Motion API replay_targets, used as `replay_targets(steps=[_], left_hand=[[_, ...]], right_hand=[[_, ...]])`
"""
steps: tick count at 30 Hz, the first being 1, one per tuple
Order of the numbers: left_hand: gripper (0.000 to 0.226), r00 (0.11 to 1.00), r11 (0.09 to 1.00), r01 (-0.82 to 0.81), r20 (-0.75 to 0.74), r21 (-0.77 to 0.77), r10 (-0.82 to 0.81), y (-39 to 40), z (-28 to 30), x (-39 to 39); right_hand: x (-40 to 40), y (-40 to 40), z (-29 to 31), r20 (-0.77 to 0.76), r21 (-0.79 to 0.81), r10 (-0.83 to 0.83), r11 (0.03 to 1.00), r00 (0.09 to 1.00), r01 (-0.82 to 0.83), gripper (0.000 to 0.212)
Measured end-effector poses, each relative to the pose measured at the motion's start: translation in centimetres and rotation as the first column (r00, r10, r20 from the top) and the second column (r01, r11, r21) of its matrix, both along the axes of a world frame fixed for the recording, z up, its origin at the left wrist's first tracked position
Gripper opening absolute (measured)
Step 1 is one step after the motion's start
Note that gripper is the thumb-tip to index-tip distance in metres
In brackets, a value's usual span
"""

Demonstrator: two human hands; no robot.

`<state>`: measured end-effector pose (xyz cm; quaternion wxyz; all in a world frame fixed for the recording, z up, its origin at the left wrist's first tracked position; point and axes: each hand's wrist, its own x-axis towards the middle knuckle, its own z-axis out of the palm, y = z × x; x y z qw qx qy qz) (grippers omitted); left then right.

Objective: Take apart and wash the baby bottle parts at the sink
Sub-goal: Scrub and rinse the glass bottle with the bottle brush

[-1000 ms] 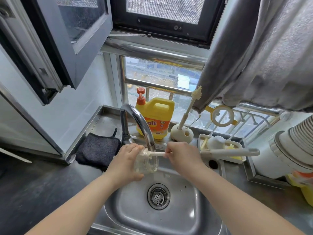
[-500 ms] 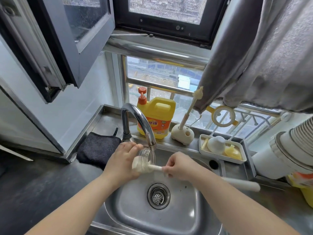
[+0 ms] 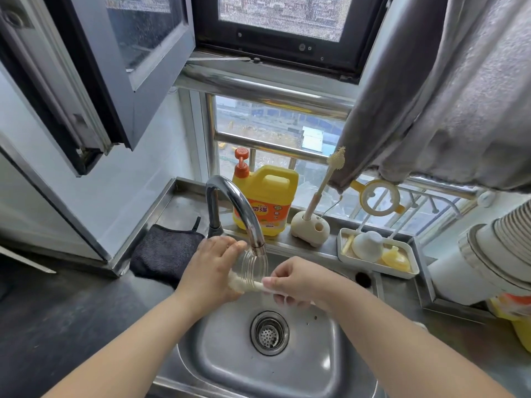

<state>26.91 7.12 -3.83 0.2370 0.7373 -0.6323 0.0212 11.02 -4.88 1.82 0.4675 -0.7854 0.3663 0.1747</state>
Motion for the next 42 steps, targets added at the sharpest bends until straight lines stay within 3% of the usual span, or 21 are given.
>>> replay_targets(steps=[4,7,12,16,19,22,24,27,29,32,35,38,39,40,42], left_hand=[[0.109,0.992,0.972,-0.109,-0.034,0.207,0.119,0.4,-0.9,-0.3],[0.092,0.985,0.941,-0.046,-0.142,0.335,0.098,0.7,-1.0,-1.0],[0.086,0.985,0.862,0.049,-0.167,0.504,0.042,0.0,0.5,-0.2],[0.101,0.999,0.847,-0.030,-0.003,0.530,0.037,-0.8,1.6,-0.1],[0.086,0.999,0.838,-0.031,0.039,0.545,0.012,-0.9,1.0,-0.6],[0.073,0.992,0.876,0.009,-0.112,0.483,0.052,-0.6,0.4,-0.4],[0.076,0.976,0.882,0.031,-0.204,0.471,0.075,-0.4,0.2,-0.3],[0.087,0.980,0.912,0.021,-0.188,0.411,0.063,-0.5,0.7,-0.1],[0.087,0.985,0.936,-0.014,-0.158,0.351,0.074,-0.7,1.3,-0.1],[0.082,1.000,0.975,-0.007,-0.009,0.222,0.009,-0.6,1.9,-0.1],[0.096,0.998,0.985,0.035,0.043,0.169,-0.043,-0.3,0.9,0.0],[0.103,0.998,0.988,0.040,0.043,0.152,-0.047,-0.2,0.5,0.1],[0.103,0.999,0.987,0.032,0.024,0.158,-0.036,-0.1,0.4,0.2],[0.102,1.000,0.985,0.008,0.013,0.171,-0.010,0.1,0.6,0.1],[0.095,0.999,0.981,-0.030,-0.036,0.194,0.038,0.3,0.7,0.0]], right_hand=[[-0.2,0.4,-0.6,0.060,0.114,-0.145,0.984,0.988,0.138,0.034],[-0.5,0.6,-0.9,0.050,0.079,-0.152,0.986,0.987,0.147,0.030],[-1.0,0.3,-1.2,0.036,0.000,-0.111,0.994,0.993,0.111,0.026],[-0.9,0.4,-0.7,0.050,-0.014,-0.072,0.997,0.996,0.072,0.025],[-1.0,0.8,-0.4,0.022,-0.054,-0.025,0.998,0.999,0.027,0.023],[-1.0,0.5,-0.3,-0.063,-0.309,0.041,0.949,0.997,-0.058,0.014],[-0.9,0.3,0.3,-0.125,-0.545,0.063,0.830,0.990,-0.121,0.011],[-0.6,0.6,0.3,-0.125,-0.688,0.157,0.698,0.980,-0.200,0.016],[-0.5,1.1,0.0,-0.083,-0.649,0.123,0.747,0.989,-0.147,0.014],[0.0,0.8,-0.5,-0.011,-0.440,0.025,0.898,1.000,-0.027,0.016],[0.1,0.5,-0.2,-0.049,-0.085,0.014,0.996,0.999,-0.018,0.026],[-0.4,0.4,0.0,-0.029,0.305,-0.113,0.945,0.993,0.117,0.022],[-0.5,0.4,0.0,-0.024,0.298,-0.125,0.946,0.992,0.126,0.020],[-0.5,0.4,-0.1,-0.028,0.192,-0.114,0.974,0.993,0.117,0.020],[-0.4,0.1,-0.3,-0.038,-0.157,-0.091,0.984,0.995,0.084,0.018]])
